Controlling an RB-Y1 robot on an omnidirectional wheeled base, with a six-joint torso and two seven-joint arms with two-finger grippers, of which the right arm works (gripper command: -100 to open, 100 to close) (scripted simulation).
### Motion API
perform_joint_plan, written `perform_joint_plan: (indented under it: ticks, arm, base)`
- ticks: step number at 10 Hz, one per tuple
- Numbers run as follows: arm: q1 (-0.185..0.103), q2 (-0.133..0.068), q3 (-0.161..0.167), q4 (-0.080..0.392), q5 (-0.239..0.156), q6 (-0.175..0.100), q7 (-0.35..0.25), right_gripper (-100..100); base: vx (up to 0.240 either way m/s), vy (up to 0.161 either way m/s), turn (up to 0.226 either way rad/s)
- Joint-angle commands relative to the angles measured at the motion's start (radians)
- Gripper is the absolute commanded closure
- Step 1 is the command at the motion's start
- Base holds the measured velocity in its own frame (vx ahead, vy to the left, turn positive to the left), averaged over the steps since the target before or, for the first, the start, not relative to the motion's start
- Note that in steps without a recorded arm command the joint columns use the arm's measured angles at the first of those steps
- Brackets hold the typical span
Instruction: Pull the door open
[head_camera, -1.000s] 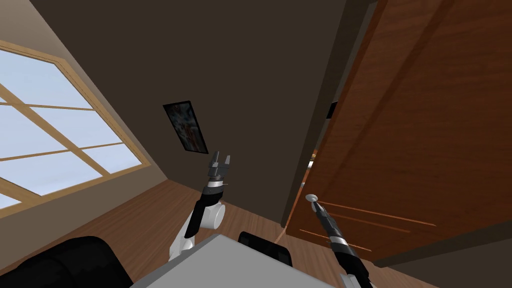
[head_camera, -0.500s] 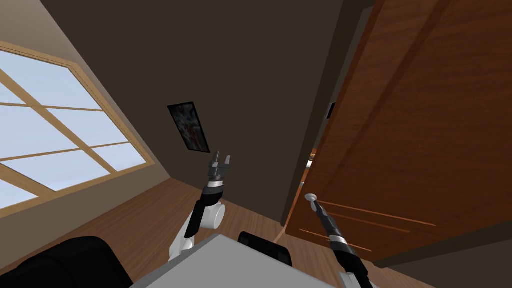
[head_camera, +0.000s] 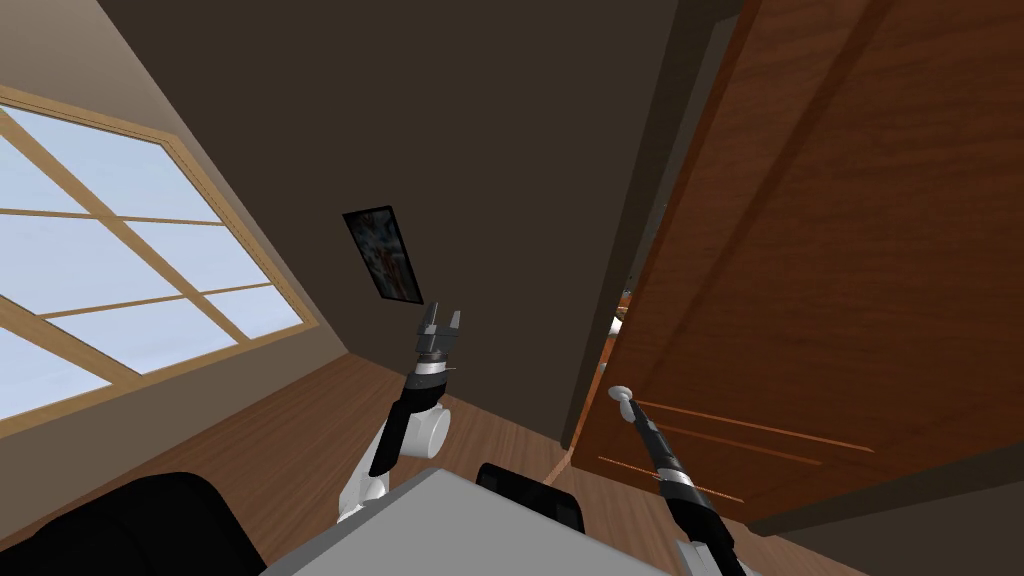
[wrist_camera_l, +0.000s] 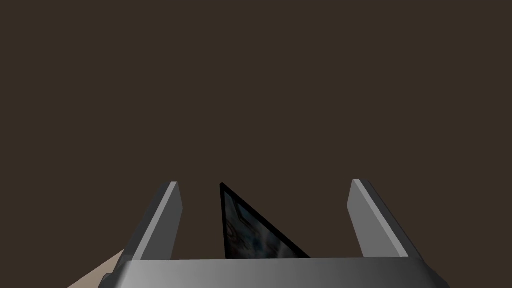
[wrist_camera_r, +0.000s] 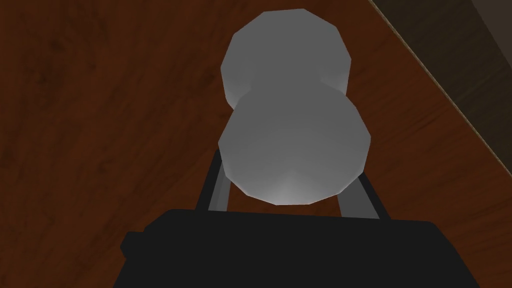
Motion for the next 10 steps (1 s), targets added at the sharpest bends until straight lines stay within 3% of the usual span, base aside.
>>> perform_joint_plan:
  ticks: [1, 7, 10]
  arm:
    - [-0.025, 0.020, 0.017, 0.050, -0.002, -0.024, -0.020, 100]
    - [-0.036, 0.021, 0.052, 0.056, -0.062, -0.016, -0.179, 100]
    - [-0.036, 0.021, 0.052, 0.056, -0.062, -0.016, -0.184, 100]
  base:
    - [-0.022, -0.009, 0.012]
    - [-0.038, -0.023, 0.041]
    - [-0.009, -0.005, 0.000]
